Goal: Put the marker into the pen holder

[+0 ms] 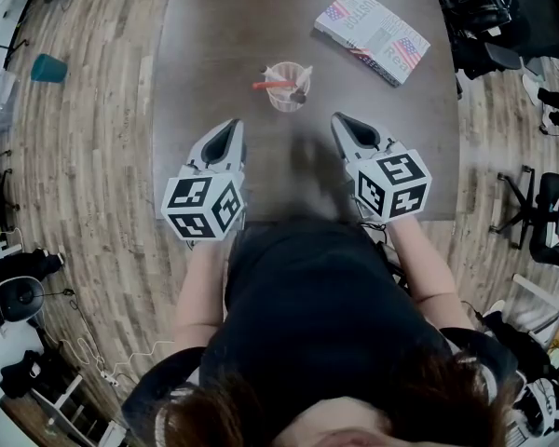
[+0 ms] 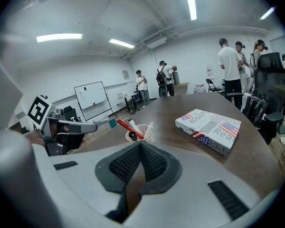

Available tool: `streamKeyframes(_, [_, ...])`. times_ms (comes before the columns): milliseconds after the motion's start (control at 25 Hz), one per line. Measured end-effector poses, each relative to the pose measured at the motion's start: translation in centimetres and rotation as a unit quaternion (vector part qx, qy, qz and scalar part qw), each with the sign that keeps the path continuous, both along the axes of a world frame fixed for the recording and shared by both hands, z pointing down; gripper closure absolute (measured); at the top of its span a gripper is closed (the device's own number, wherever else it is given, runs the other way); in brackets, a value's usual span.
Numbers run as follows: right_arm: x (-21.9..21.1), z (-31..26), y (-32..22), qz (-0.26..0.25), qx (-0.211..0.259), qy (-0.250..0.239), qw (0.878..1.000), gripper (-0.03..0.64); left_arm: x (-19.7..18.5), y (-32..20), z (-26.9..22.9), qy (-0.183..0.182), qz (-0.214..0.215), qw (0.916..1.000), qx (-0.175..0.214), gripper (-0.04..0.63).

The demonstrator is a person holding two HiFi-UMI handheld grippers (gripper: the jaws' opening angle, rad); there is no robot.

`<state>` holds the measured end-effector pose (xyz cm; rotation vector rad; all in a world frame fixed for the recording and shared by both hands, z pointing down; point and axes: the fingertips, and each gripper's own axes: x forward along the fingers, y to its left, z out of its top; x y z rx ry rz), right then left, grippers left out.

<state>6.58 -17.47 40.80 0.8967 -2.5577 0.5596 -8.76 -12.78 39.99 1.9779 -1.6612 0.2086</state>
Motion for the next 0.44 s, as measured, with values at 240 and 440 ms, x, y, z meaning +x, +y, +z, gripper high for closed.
streamKeyframes(240, [0.08,-0.25,0.05,0.002,0.004,0.002,1.0,0.6,0.12,0.44,0.11,0.001,0.005,1.0,-0.002,0.569])
streamKeyframes(440, [-0.11,-0.03,0.16,0.001,0.003,0.004,1.0,0.6,0.0,0.51,0.31,0.001,0.005,1.0,-0.004,0.569])
